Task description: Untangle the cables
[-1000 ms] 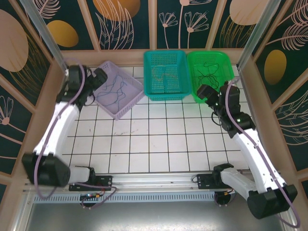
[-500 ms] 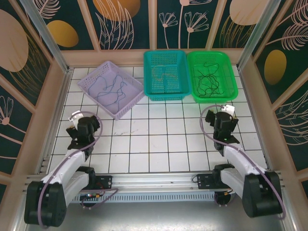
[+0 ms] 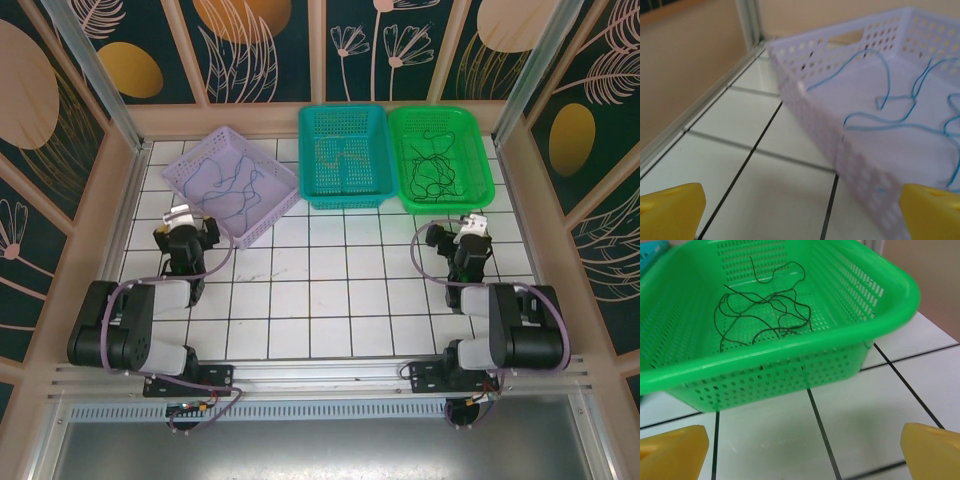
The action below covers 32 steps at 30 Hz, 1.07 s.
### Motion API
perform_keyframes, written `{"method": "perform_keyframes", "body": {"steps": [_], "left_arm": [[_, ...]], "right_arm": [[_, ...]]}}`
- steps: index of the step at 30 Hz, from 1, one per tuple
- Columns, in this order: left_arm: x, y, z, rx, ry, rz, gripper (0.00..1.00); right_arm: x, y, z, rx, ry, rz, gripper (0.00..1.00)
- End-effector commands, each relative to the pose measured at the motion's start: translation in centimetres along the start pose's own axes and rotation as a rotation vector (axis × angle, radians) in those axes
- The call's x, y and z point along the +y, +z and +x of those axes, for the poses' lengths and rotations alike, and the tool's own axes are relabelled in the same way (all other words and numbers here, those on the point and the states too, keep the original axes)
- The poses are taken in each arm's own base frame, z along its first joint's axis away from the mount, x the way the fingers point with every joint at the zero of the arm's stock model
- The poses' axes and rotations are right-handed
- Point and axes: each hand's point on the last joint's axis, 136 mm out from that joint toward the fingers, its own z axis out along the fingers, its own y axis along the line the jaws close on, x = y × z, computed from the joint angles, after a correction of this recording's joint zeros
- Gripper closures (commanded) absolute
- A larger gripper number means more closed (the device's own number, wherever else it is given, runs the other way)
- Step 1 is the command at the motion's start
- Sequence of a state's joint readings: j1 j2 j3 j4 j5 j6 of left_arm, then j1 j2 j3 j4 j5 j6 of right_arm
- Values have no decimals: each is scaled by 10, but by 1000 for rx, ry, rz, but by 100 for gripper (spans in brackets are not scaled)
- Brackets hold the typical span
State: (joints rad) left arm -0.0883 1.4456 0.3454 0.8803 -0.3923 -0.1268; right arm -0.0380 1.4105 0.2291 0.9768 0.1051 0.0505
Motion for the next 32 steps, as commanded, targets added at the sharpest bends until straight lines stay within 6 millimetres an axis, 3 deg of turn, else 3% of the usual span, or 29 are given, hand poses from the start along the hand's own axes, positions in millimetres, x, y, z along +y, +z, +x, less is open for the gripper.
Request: {"method": "perform_keyframes", "body": {"steps": [1,7,9,21,32], "left_arm": [[3,0,-27,-154,-40,15,1],[12,-23,-27,-264,-87,53,1],[8,-12,-19,-195,-65,54,1],[9,-15,-21,-208,-66,54,1],[9,-15,-21,-207,-66,55,1]], "right_arm": [[15,5,-29,-135,10,-90,1],[13,0,-23,-160,19,-94,1],[12,1,-24,-159,22,-88,1],[25,7,-21,-133,-28,-115,1],[22,7,-21,-131,-25,-113,1]]}}
